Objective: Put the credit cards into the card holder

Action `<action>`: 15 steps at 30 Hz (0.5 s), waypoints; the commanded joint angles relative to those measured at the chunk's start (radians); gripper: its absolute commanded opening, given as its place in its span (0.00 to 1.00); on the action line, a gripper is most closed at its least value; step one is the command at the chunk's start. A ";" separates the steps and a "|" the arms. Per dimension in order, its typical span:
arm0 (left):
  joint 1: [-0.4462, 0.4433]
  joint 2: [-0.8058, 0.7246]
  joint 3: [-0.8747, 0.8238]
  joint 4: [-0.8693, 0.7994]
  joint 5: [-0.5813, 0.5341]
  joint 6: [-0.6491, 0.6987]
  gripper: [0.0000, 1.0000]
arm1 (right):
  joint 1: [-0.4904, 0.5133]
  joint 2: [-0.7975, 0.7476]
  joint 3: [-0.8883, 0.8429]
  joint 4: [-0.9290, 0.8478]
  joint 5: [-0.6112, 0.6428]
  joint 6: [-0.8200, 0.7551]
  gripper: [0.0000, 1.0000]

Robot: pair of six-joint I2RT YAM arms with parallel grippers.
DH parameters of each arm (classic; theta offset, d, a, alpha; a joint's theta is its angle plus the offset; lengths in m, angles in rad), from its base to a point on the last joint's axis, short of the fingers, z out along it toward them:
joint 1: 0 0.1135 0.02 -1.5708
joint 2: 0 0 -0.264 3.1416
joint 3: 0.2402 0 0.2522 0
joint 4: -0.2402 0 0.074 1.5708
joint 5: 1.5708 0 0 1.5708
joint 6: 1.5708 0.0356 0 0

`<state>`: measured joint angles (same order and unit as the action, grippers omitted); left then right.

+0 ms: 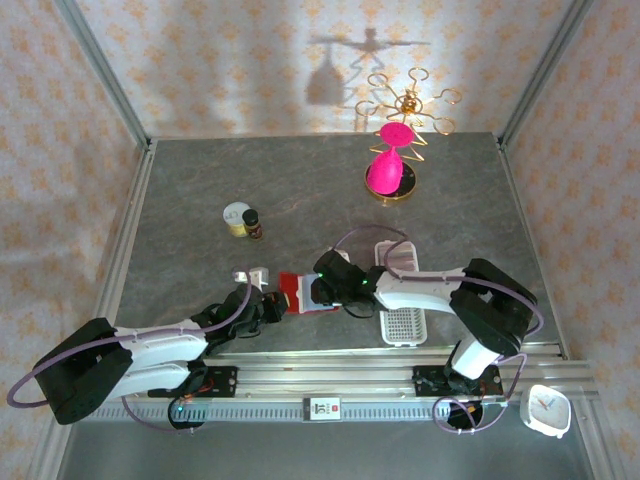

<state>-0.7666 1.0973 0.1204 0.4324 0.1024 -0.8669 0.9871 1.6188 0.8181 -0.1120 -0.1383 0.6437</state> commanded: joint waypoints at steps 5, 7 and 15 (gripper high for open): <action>-0.004 0.006 -0.030 0.042 0.022 -0.017 0.04 | 0.012 0.036 0.028 -0.009 0.008 0.010 0.41; -0.004 0.006 -0.035 0.051 0.027 -0.022 0.02 | 0.012 0.035 0.029 -0.009 0.013 0.012 0.41; -0.004 0.000 -0.041 0.055 0.040 -0.024 0.00 | 0.015 -0.064 0.032 -0.053 0.095 0.024 0.42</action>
<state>-0.7658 1.0973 0.0956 0.4763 0.1246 -0.8894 0.9928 1.6192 0.8307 -0.1310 -0.1062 0.6540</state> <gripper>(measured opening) 0.051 0.417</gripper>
